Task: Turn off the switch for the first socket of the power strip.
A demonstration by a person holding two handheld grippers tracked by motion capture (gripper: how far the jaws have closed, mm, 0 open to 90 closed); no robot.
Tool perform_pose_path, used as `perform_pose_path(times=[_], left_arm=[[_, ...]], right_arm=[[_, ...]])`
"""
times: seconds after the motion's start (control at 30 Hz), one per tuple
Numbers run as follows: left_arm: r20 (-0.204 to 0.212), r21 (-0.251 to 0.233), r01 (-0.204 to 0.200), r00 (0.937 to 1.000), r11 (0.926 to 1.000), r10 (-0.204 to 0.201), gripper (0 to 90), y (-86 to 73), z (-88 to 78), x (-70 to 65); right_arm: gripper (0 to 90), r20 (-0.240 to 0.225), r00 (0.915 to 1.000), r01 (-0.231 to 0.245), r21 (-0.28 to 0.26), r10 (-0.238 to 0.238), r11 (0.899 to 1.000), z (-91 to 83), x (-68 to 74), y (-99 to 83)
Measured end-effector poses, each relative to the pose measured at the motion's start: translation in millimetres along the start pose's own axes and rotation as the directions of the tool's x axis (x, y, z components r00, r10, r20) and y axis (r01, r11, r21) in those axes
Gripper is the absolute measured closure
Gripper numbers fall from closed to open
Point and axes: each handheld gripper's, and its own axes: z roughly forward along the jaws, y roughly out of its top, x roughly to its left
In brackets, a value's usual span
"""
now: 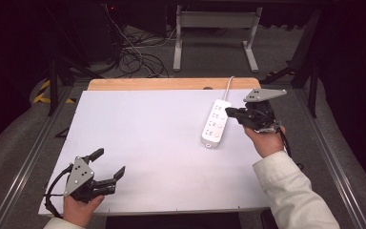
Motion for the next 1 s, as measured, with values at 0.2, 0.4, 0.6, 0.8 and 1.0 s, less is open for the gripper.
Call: perform_pose_path(times=[0.2,0.4,0.6,0.8,1.0], left_arm=[[-0.002,0.001,-0.001,1.0000,1.0000,0.001,13.8,-0.1,0.3,0.0],[-0.004,0.002,-0.001,1.0000,1.0000,0.001,13.8,-0.4,0.4,0.7],[-0.004,0.003,-0.001,1.0000,1.0000,0.001,13.8,-0.6,0.7,0.9],[-0.006,0.005,-0.003,1.0000,1.0000,0.003,13.8,-0.8,0.3,1.5],[-0.008,0.006,-0.001,1.0000,1.0000,0.001,13.8,-1.2,0.5,2.5]], right_arm=[[90.0,0.020,0.9998,-0.004,0.030,0.004,1.000,12.5,-9.4,1.0],[90.0,0.044,0.9988,-0.024,0.047,0.022,0.999,26.7,-24.2,0.2],[90.0,0.076,0.9955,-0.061,0.057,0.057,0.996,40.7,-35.6,-1.5],[90.0,0.107,0.9898,-0.103,0.087,0.094,0.991,59.3,-49.2,-7.1],[90.0,0.139,0.9822,-0.141,0.106,0.126,0.984,80.3,-60.6,-14.4]])
